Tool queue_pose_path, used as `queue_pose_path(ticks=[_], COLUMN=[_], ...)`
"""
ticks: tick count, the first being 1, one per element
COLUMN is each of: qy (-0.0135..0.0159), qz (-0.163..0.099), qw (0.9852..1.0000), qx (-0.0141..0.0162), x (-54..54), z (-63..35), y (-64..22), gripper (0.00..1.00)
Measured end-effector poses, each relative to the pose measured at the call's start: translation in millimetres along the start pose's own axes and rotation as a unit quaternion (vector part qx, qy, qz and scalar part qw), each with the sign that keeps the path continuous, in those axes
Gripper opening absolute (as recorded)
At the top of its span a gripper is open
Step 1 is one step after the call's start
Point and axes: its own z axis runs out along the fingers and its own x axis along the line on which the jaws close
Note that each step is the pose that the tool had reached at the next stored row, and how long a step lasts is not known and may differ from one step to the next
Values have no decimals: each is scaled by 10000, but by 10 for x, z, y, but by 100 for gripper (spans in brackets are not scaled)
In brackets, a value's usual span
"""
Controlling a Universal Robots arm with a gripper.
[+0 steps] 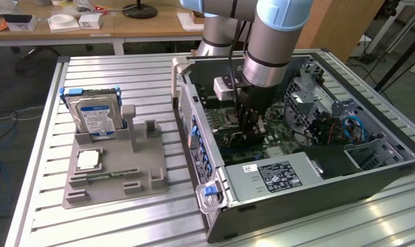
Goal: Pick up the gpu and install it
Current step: 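Insert the gpu into the slot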
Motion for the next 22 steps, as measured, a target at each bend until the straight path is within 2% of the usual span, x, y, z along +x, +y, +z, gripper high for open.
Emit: queue_pose_path(ticks=[22], qy=[3], qz=[0], qw=[10000], qx=[0], x=[-1], z=[51], y=[0], gripper=[26])
